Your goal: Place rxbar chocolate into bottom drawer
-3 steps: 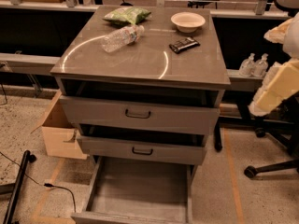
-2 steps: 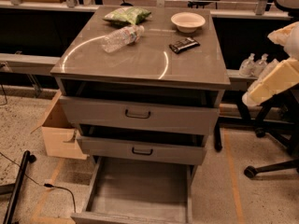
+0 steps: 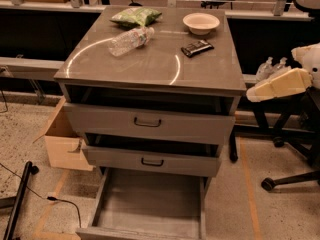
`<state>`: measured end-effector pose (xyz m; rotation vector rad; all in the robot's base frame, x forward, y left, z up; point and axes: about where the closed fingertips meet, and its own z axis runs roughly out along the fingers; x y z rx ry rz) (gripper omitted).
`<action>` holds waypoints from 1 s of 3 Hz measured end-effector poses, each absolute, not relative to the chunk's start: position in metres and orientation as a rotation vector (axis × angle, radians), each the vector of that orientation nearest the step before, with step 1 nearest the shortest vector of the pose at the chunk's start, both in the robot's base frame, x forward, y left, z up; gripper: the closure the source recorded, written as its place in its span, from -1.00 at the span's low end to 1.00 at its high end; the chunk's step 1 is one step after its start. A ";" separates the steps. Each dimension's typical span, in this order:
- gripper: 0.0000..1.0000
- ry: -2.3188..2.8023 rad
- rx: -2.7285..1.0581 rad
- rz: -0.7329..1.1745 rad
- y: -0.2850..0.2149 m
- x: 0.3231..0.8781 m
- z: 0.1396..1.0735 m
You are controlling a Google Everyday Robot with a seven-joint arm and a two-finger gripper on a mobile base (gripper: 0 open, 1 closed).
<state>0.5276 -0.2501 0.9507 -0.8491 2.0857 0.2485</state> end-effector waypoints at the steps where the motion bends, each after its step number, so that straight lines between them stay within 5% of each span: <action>1: -1.00 2.009 -0.735 0.248 -0.249 0.554 0.944; 3: -1.00 1.927 -0.616 0.120 -0.246 0.600 0.971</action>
Offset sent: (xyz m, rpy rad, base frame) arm 0.1269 -0.0049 0.0235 -0.1387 -0.2823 -0.3030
